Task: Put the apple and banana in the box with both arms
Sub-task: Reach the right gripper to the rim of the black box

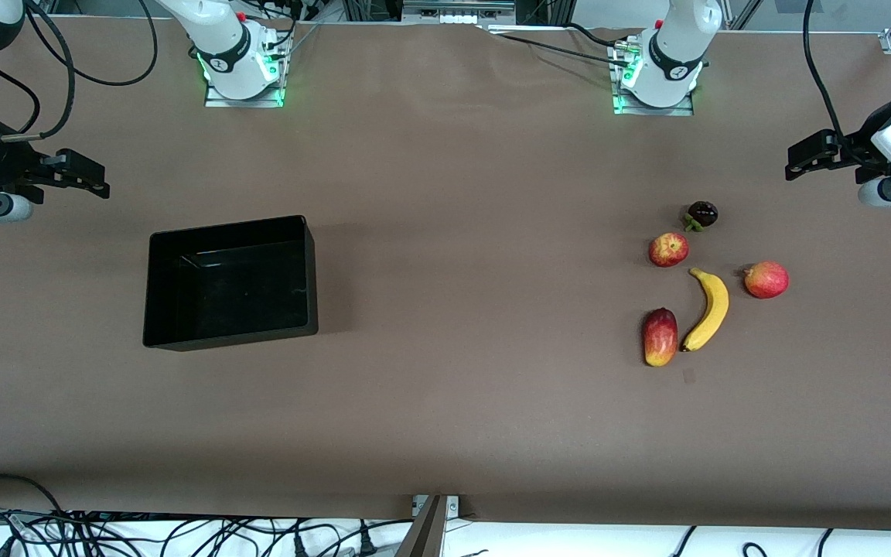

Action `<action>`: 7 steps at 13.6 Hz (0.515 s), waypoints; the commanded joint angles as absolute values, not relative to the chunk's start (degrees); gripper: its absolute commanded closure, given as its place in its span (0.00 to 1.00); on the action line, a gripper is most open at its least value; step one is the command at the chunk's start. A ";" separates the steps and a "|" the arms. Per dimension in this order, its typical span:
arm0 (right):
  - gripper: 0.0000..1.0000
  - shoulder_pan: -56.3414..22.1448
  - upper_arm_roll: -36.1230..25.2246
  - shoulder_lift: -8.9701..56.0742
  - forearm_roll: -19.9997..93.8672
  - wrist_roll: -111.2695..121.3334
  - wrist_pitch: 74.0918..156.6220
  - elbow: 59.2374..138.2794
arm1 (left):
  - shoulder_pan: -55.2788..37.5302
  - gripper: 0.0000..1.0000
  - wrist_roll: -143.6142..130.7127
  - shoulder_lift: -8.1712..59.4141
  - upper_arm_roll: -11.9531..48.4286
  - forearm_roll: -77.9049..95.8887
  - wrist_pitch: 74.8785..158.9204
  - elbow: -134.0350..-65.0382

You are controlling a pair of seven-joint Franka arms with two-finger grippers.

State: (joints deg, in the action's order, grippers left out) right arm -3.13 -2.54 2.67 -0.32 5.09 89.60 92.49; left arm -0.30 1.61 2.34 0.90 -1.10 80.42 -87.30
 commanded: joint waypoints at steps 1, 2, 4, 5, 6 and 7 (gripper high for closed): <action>0.00 -2.20 -1.67 4.47 -2.71 5.71 90.17 92.28 | -0.44 0.00 2.37 2.90 1.05 -2.37 78.93 -85.61; 0.00 -2.11 -1.67 6.22 -3.51 5.71 91.31 92.37 | -0.44 0.00 2.37 2.90 1.05 -2.37 78.93 -85.52; 0.00 -1.85 -2.02 10.09 -4.04 5.71 95.69 93.33 | -0.44 0.00 2.37 2.90 1.05 -2.37 78.93 -85.61; 0.00 -1.67 -2.28 12.28 -4.22 5.80 98.41 93.86 | -0.35 0.00 2.37 2.90 1.05 -2.37 78.93 -85.52; 0.00 -1.50 -2.81 14.57 -4.22 6.24 101.40 94.82 | -0.44 0.00 2.29 2.90 1.05 -2.37 78.93 -85.60; 0.00 -1.41 -3.68 16.68 -4.13 6.59 105.17 96.40 | -0.53 0.00 1.94 2.90 1.05 -2.37 78.93 -85.61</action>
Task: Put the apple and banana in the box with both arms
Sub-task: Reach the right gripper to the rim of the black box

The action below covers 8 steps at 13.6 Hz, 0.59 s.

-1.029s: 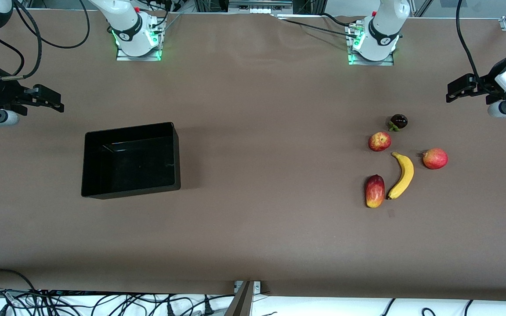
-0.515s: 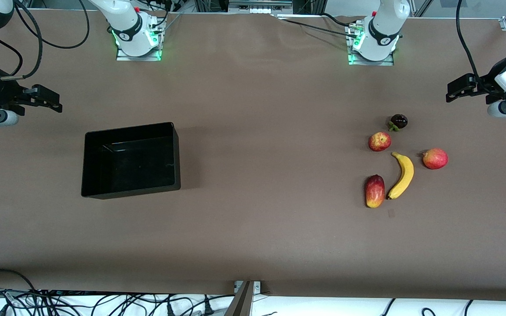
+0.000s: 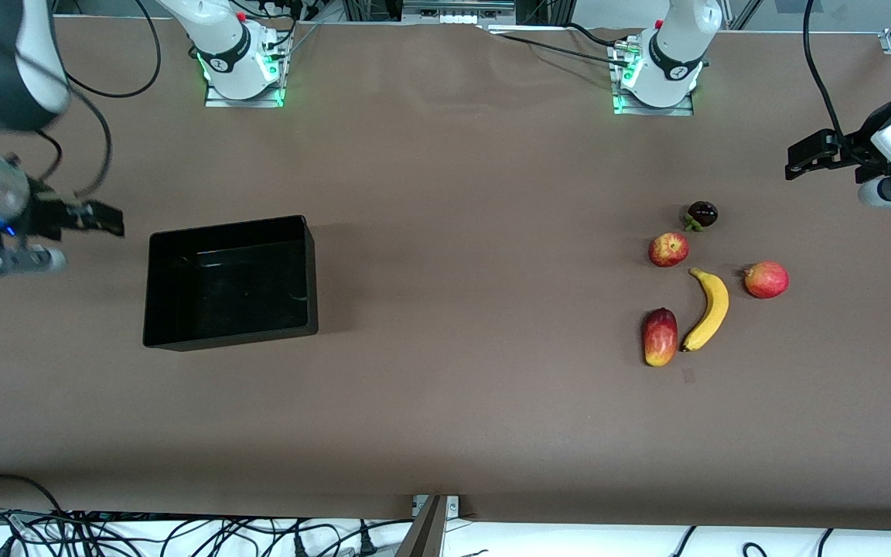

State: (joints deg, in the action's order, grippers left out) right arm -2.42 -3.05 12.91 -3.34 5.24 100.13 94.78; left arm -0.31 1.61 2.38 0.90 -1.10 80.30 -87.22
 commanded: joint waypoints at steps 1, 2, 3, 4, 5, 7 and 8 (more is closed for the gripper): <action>0.00 -1.32 -4.39 18.18 -4.04 6.94 109.12 98.42 | -0.44 0.00 1.93 2.90 1.05 -2.29 78.93 -85.61; 0.00 -1.14 -4.74 18.98 -3.96 7.64 113.08 100.61 | -0.44 0.00 1.59 2.90 1.05 -2.11 78.93 -85.61; 0.00 -0.53 -4.83 19.77 -3.61 8.17 116.07 102.46 | -0.53 0.00 1.41 2.99 1.05 -1.94 78.84 -85.69; 0.00 0.17 -4.83 20.73 -3.26 8.17 117.84 103.44 | -0.96 0.00 1.49 3.25 1.14 -2.02 78.84 -85.95; 0.00 0.26 -4.92 21.87 -3.08 8.09 119.17 104.14 | -1.14 0.00 1.41 4.91 1.14 -2.11 76.66 -86.04; 0.00 0.70 -4.92 22.67 -2.99 8.09 123.20 107.91 | -0.79 0.00 1.41 9.11 1.14 -1.85 71.39 -86.04; 0.02 1.05 -4.92 22.68 -2.55 8.09 125.66 110.28 | -0.79 0.00 1.58 11.05 1.06 -1.93 69.98 -86.22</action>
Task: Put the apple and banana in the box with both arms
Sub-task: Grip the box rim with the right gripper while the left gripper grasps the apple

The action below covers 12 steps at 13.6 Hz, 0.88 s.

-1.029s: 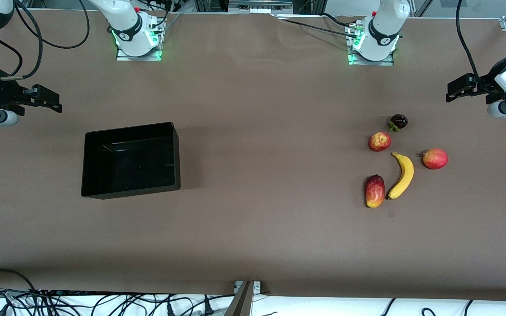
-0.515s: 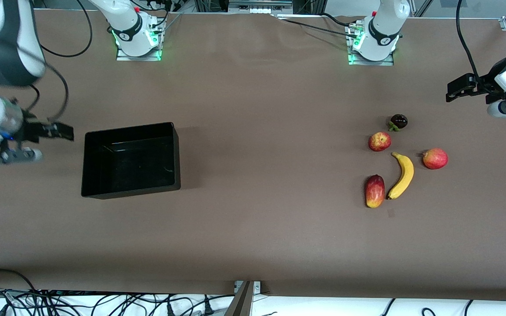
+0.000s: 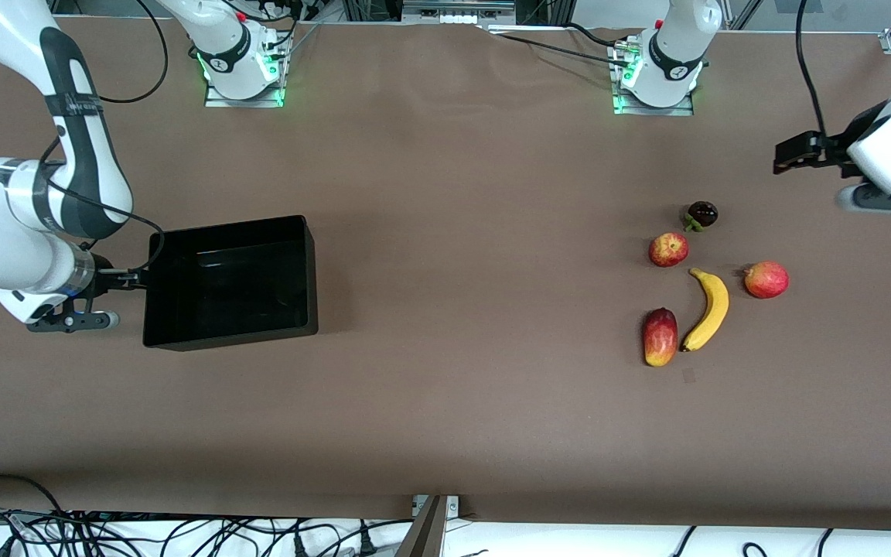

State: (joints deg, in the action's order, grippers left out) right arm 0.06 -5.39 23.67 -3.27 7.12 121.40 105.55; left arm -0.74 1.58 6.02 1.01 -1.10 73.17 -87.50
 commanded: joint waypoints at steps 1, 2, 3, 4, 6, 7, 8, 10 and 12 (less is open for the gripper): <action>0.10 1.23 -4.92 22.68 -1.68 8.17 127.16 112.30 | -0.62 0.00 1.84 13.68 1.14 -1.85 71.96 -86.48; 0.23 1.32 -4.92 22.59 -1.41 8.17 127.18 112.93 | -0.35 0.00 2.11 15.02 1.14 -1.76 75.81 -88.14; 0.39 1.32 -4.92 22.59 -1.32 8.17 126.92 113.11 | -0.61 0.00 1.85 15.03 1.14 -1.76 80.98 -91.72; 0.72 1.32 -4.92 22.67 -1.32 8.17 126.91 113.29 | -0.79 0.00 1.41 14.77 1.14 -1.76 86.17 -95.50; 1.00 1.32 -4.92 23.20 -0.44 8.17 127.00 113.38 | -0.70 0.00 1.49 14.07 1.14 -1.84 98.02 -104.63; 1.00 1.32 -4.92 23.38 -0.09 8.09 126.91 113.20 | -0.70 0.00 1.58 13.37 1.14 -1.93 104.44 -109.03; 1.00 1.32 -4.92 23.38 0.26 8.17 126.57 112.77 | -0.62 0.00 1.50 13.19 1.14 -1.93 109.29 -112.55; 1.00 0.97 -4.22 23.12 0.35 8.17 124.38 109.53 | -0.62 0.00 0.88 13.01 1.67 -1.50 117.03 -118.36; 1.00 0.62 -1.42 23.11 1.05 7.21 118.16 103.48 | -0.62 0.00 -0.44 13.01 2.28 -0.62 126.07 -124.60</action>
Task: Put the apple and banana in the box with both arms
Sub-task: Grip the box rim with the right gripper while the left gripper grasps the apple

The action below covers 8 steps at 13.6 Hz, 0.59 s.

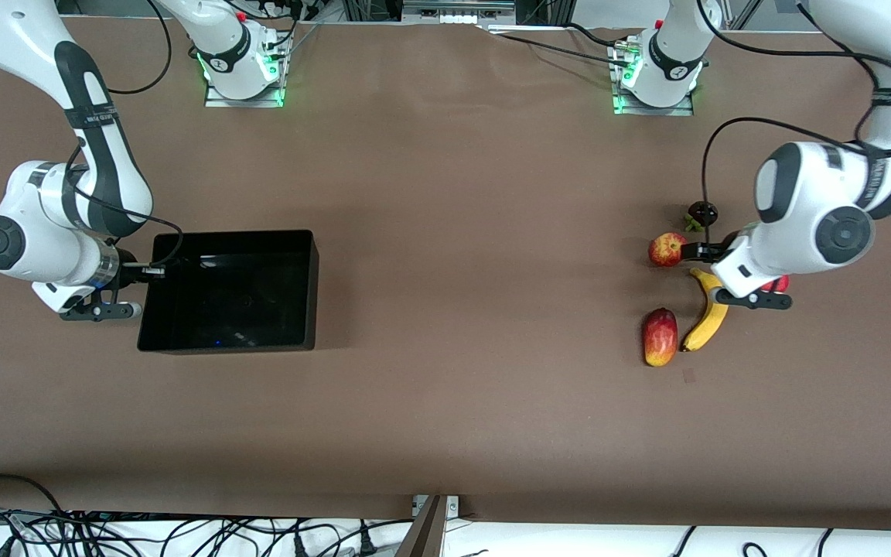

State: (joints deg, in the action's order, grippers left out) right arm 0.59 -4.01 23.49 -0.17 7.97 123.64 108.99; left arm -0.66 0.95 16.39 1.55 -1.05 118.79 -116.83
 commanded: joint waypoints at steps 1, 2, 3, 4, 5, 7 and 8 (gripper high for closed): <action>1.00 0.09 -0.28 23.20 1.58 5.73 115.69 100.66 | -0.27 0.00 -0.44 12.92 2.29 -0.62 130.13 -127.33; 1.00 -1.22 0.43 23.38 1.84 3.62 113.92 98.46 | -0.35 0.00 -0.53 12.83 2.29 -0.62 133.30 -129.70; 1.00 -3.49 0.87 23.47 1.93 1.17 113.21 96.78 | -0.35 0.00 -0.79 12.92 2.37 -0.53 136.64 -131.90; 1.00 -6.04 1.05 23.64 2.28 -2.16 112.68 95.64 | -0.44 0.00 -1.84 13.18 2.46 -0.44 139.71 -134.19; 1.00 -9.28 1.05 24.25 4.72 -5.50 112.59 94.58 | -0.70 0.00 -2.63 13.36 2.46 -0.53 143.23 -136.47; 1.00 -15.00 0.97 26.44 10.70 -11.57 112.67 91.68 | -0.88 0.00 -2.64 13.80 2.46 -0.53 147.99 -139.21; 1.00 -17.64 1.05 27.67 12.46 -14.99 113.02 90.63 | -0.97 0.19 -2.72 13.80 2.46 -0.53 148.01 -139.13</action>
State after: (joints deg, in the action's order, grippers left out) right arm -13.36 1.39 24.60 8.46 -9.88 114.10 94.88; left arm -0.68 -1.96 15.96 2.28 -1.02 146.34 -136.77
